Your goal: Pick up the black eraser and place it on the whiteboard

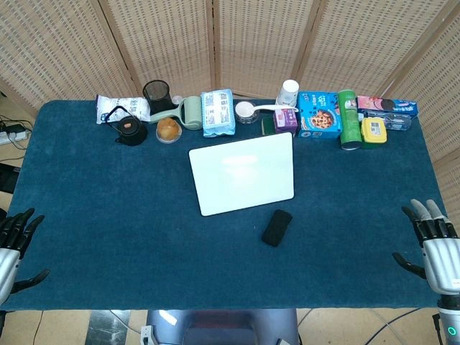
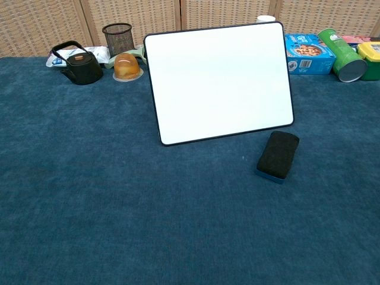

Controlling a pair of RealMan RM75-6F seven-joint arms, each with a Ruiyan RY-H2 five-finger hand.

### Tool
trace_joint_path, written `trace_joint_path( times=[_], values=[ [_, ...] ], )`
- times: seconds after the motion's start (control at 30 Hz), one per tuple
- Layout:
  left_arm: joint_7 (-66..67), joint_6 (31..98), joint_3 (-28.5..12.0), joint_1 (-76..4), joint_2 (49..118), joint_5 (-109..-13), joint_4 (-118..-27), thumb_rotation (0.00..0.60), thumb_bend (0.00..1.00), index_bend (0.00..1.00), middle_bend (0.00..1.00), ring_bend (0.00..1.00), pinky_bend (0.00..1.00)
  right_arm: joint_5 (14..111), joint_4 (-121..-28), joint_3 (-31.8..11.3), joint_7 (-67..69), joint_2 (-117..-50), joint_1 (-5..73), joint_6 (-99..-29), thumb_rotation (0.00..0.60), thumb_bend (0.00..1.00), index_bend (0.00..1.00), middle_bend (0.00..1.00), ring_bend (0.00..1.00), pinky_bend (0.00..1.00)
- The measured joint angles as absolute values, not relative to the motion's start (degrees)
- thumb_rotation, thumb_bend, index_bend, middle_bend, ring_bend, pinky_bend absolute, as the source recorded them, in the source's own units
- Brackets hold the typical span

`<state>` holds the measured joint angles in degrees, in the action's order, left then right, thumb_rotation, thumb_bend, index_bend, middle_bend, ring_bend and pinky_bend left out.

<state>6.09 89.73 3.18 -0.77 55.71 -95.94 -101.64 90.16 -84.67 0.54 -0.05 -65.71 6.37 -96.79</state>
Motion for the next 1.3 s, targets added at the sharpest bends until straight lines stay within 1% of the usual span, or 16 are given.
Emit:
trace_joint_path(
  times=[0.2, 0.43, 0.67, 0.87, 1.0, 1.17, 1.3],
  values=[
    [5.86, 90.16, 3.41, -0.48, 55.75, -96.59, -101.43, 0.600, 0.07, 0.00, 0.00, 0.00, 0.05, 91.08, -83.68, 0.46, 0.57, -66.01, 6.28, -95.56, 0.600, 0.00, 0.14, 0.10, 0.01, 0.19],
    [5.26, 89.71, 3.11, -0.65, 55.44, -95.87, -101.57, 0.600, 0.07, 0.00, 0.00, 0.00, 0.05, 93.58, -80.91, 0.90, 5.29, -66.72, 8.57, -91.27, 0.600, 0.00, 0.16, 0.13, 0.06, 0.22],
    [5.08, 89.55, 3.02, -0.67, 55.30, -95.67, -101.76, 0.600, 0.07, 0.00, 0.00, 0.00, 0.05, 98.74, -74.87, 0.75, 13.50, -67.98, 16.00, -84.73, 0.600, 0.00, 0.17, 0.15, 0.09, 0.24],
    [5.08, 89.21, 2.70, -0.79, 55.23, -94.85, -102.10, 0.600, 0.07, 0.00, 0.00, 0.00, 0.05, 104.20, -71.65, 0.34, 15.85, -69.68, 22.82, -81.26, 0.600, 0.00, 0.18, 0.17, 0.12, 0.29],
    [5.12, 88.89, 2.51, -0.90, 55.17, -94.31, -102.26, 0.600, 0.07, 0.00, 0.00, 0.00, 0.05, 107.38, -70.63, 0.35, 15.41, -70.77, 26.59, -79.12, 0.600, 0.00, 0.18, 0.18, 0.14, 0.31],
    [5.20, 88.32, 2.20, -1.14, 55.11, -93.44, -102.44, 0.600, 0.07, 0.00, 0.00, 0.00, 0.05, 109.80, -71.14, 0.68, 13.81, -71.68, 30.85, -75.27, 0.600, 0.00, 0.18, 0.18, 0.14, 0.31],
    [5.28, 87.75, 1.92, -1.42, 55.09, -92.79, -102.49, 0.600, 0.07, 0.00, 0.00, 0.00, 0.05, 111.52, -72.04, 0.90, 9.81, -72.47, 33.73, -71.94, 0.600, 0.00, 0.18, 0.18, 0.14, 0.31]
  ],
)
